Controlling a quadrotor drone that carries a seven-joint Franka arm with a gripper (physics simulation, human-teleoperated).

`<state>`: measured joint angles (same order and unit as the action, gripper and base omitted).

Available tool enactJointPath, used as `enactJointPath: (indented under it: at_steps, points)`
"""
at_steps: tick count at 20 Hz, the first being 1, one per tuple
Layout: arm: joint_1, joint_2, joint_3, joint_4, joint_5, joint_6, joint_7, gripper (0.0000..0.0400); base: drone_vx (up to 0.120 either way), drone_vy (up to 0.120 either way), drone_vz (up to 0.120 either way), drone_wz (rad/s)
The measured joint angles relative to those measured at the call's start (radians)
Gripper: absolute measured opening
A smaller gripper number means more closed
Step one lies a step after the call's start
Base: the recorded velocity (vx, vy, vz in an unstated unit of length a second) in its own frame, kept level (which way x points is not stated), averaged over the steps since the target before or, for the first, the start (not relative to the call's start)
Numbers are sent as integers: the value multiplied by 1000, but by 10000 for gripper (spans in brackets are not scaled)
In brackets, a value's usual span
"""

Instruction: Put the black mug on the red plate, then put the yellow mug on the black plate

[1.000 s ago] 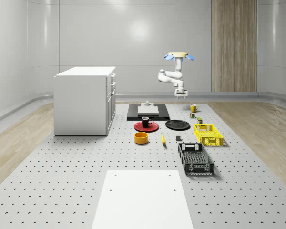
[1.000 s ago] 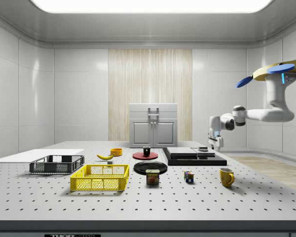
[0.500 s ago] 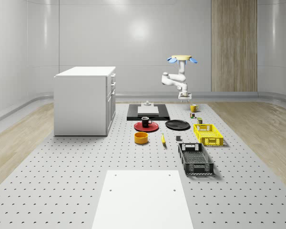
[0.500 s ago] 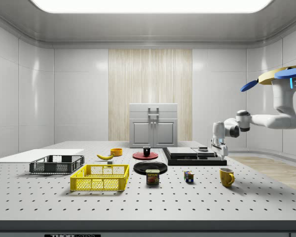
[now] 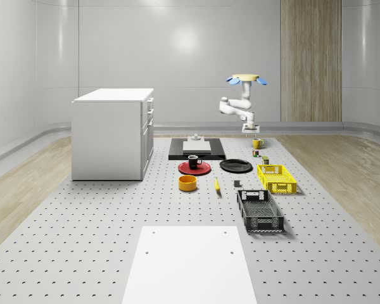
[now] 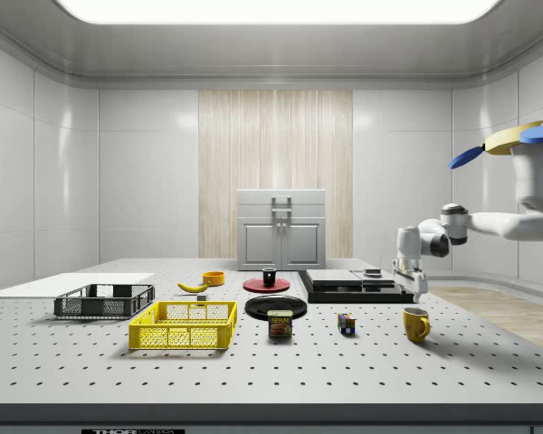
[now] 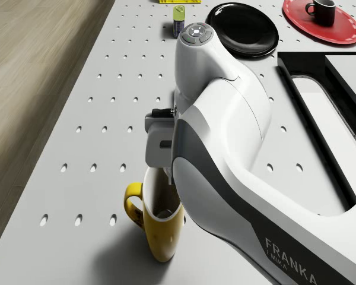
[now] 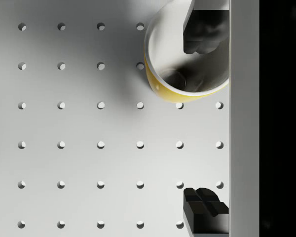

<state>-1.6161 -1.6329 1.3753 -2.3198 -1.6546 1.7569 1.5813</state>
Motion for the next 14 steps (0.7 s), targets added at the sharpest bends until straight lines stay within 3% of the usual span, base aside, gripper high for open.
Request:
enactJointPath:
  at_steps: [3,14]
  points:
    - [0,0,0,0,0,0,0,400,0,120,0,0]
    - [-19,8,-64,21,-46,44,4,400,0,0,0,0]
